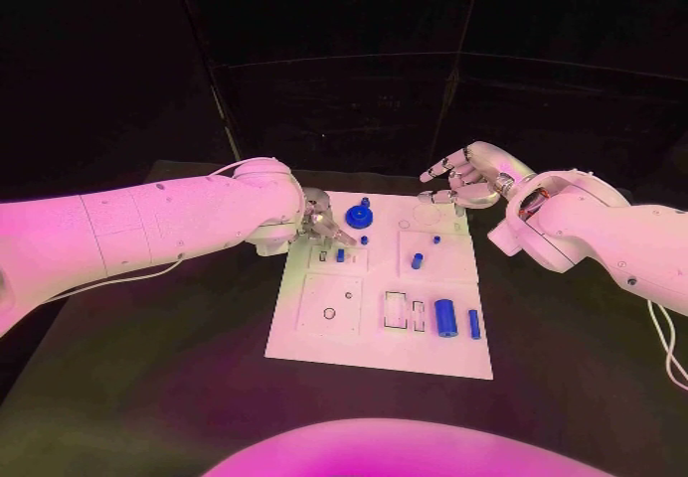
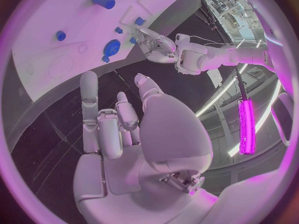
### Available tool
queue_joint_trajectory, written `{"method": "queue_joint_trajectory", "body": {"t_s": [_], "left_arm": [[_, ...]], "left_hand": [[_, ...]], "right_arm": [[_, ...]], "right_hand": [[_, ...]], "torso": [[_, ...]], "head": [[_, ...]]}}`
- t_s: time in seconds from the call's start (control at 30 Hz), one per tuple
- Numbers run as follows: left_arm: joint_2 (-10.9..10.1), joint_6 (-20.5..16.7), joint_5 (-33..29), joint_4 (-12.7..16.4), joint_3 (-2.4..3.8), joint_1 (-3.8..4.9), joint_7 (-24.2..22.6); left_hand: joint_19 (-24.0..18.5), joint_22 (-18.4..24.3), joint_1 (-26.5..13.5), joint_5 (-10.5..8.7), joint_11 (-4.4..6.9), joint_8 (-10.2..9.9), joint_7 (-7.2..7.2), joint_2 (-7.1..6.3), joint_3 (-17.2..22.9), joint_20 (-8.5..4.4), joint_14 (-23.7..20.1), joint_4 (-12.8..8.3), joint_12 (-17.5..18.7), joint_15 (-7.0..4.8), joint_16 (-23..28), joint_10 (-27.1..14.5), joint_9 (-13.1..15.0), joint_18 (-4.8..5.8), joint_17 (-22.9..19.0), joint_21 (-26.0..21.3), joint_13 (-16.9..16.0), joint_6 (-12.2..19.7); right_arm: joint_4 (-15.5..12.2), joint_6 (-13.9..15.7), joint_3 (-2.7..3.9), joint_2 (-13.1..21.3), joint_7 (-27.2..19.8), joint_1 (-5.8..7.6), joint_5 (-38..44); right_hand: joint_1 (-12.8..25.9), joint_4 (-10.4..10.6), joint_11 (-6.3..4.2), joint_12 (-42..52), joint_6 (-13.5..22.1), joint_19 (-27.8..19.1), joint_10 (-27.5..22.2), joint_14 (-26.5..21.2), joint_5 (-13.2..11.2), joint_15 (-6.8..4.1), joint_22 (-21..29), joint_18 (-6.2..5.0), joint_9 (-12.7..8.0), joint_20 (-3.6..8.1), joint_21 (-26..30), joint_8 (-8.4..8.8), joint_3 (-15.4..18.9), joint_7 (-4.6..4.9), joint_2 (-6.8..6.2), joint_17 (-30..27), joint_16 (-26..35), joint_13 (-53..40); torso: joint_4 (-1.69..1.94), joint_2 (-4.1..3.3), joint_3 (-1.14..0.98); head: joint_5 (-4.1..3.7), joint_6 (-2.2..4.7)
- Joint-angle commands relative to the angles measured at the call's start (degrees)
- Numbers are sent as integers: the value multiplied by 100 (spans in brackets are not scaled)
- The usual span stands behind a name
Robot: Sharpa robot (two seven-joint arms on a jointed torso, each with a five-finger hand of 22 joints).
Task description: Assemble the parts on the task board
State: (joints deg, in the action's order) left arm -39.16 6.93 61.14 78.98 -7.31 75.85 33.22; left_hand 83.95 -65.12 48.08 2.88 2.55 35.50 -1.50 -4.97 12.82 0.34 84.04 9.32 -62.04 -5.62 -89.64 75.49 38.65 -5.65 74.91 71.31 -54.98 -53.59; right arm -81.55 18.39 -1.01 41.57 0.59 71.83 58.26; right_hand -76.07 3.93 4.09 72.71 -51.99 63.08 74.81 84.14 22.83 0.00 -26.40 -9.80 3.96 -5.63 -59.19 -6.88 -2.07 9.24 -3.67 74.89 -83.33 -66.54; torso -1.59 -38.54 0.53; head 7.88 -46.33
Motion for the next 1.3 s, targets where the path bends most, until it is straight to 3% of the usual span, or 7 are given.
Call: {"method": "queue_joint_trajectory", "body": {"t_s": [0.03, 0.23, 0.4, 0.67, 0.87, 0.93, 1.3], "left_arm": [[-59, -252, -112, 43, 82, 72, -98], [-45, 94, -332, -193, 197, 365, -170], [130, 443, -291, -577, 208, 464, -151], [397, 898, 125, -1122, 146, 484, -144], [544, 1042, 214, -1495, 102, 427, -213], [572, 1060, 222, -1564, 99, 414, -231], [718, 1167, 234, -1811, 93, 375, -288]], "left_hand": [[-42, 120, 139, -21, -24, -94, -50, 46, -107, -24, 596, 8, 97, -14, -36, -98, -40, 35, 1509, -110, 90, 149], [-136, 369, 644, -20, -205, -494, -253, 225, -367, 89, 594, -54, 282, 127, -32, -335, -334, -1, 1504, -349, 314, 535], [-140, 393, 774, -18, -254, -613, -295, 278, -550, 137, 595, -27, 285, 161, -33, -374, -476, -8, 1505, -380, 341, 563], [-173, 486, 795, -20, -269, -685, -309, 311, -765, 162, 590, 70, 310, 178, -24, -427, -584, -32, 1489, -470, 387, 551], [-173, 486, 795, -20, -269, -685, -309, 311, -765, 162, 590, 70, 310, 178, -24, -427, -584, -32, 1489, -470, 387, 551], [-166, 468, 916, -19, -275, -747, -316, 385, -993, 175, 593, 153, 282, 185, -31, -441, -697, -33, 1501, -471, 378, 509], [-163, 464, 956, -19, -275, -756, -317, 413, -1049, 177, 596, 170, 270, 185, -36, -439, -724, -32, 1509, -471, 372, 492]], "right_arm": [[-1, 45, 3, -1, -5, 9, 10], [0, 77, 3, -13, 34, 8, 9], [10, 75, 3, -40, 48, 8, 9], [26, 78, 3, -64, 67, 8, 9], [35, 76, 3, -90, 60, 7, 9], [37, 75, 3, -97, 57, 7, 9], [44, 75, 3, -109, 47, 6, 10]], "right_hand": [[68, 46, 4, -12, 1, -47, -44, 271, -18, -34, 6, -65, -5, -8, 38, -15, -3, -1, 18, -8, 26, 3], [75, 66, 3, -7, 2, -45, -41, 269, -23, -34, 6, -65, -4, -9, 40, -16, -3, -2, 38, -20, 33, 0], [70, 68, 3, -7, 3, -45, -41, 268, -19, -34, 8, -65, -4, -8, 41, -16, -7, -2, 47, -23, 34, 1], [50, 74, 1, -9, 5, -42, -44, 269, 8, -36, 9, -65, -4, -8, 44, -17, -20, -2, 71, -23, 36, 6], [42, 76, 1, -10, 7, -42, -46, 268, 20, -36, 13, -66, -4, -7, 46, -17, -25, -2, 79, -26, 38, 8], [42, 76, 1, -10, 7, -42, -46, 268, 20, -36, 13, -66, -4, -7, 46, -17, -25, -2, 79, -26, 38, 8], [36, 78, 1, -8, 8, -43, -45, 268, 29, -36, 18, -67, -4, -7, 49, -16, -29, -2, 88, -26, 39, 5]], "torso": [[-1, 0, -5], [2, -3, -7], [-7, -6, -4], [-4, -13, 1], [-9, -5, -3], [-17, -4, -4], [7, -4, -3]], "head": [[-8, 28], [18, 54], [38, 64], [56, 46], [69, 27], [71, 27], [64, 22]]}}
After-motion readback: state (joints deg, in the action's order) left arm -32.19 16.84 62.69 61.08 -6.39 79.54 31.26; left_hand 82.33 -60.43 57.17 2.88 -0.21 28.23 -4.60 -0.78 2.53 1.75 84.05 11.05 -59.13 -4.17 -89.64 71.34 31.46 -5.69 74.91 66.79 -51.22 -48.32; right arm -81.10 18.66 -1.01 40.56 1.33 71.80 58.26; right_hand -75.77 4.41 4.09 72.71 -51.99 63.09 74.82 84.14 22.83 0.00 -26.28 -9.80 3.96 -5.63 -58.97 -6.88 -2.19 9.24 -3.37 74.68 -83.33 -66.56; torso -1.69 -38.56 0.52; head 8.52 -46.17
